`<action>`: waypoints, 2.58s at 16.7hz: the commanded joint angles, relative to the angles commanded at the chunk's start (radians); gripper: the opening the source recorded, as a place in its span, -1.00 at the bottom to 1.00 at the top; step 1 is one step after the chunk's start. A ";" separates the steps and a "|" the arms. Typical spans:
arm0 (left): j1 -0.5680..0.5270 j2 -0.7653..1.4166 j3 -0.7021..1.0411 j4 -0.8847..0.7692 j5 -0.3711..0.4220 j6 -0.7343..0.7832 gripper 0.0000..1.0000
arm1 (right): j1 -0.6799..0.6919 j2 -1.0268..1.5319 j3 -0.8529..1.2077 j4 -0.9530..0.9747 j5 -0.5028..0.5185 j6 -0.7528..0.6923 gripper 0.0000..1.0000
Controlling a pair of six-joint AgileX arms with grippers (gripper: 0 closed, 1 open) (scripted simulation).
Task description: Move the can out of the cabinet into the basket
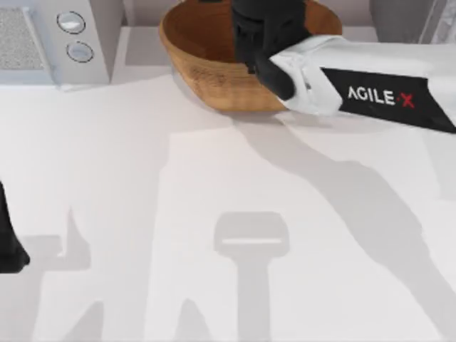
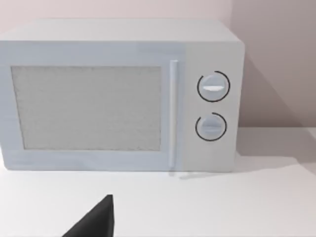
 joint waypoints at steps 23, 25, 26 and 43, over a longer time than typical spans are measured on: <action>0.000 0.000 0.000 0.000 0.000 0.000 1.00 | -0.009 0.028 0.034 -0.005 -0.009 -0.001 1.00; 0.000 0.000 0.000 0.000 0.000 0.000 1.00 | -0.009 0.028 0.034 -0.005 -0.009 -0.001 1.00; 0.000 0.000 0.000 0.000 0.000 0.000 1.00 | -0.009 0.028 0.034 -0.005 -0.009 -0.001 1.00; 0.000 0.000 0.000 0.000 0.000 0.000 1.00 | -0.009 0.028 0.034 -0.005 -0.009 -0.001 1.00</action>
